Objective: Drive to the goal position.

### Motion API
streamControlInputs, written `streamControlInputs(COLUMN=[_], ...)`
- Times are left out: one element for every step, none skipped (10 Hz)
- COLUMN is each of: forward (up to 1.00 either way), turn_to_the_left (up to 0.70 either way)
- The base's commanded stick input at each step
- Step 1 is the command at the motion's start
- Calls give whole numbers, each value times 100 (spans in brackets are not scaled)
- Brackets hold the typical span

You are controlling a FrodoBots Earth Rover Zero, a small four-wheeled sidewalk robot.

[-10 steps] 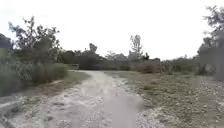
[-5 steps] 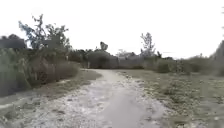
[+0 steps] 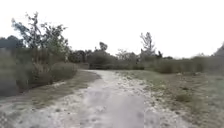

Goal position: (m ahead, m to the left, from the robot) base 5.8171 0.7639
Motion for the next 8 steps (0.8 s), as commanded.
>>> streamControlInputs(forward=[70, 70, 70, 70, 70, 70, 70, 70], turn_to_the_left=[0, 0, 0, 0, 0, 0, 0, 0])
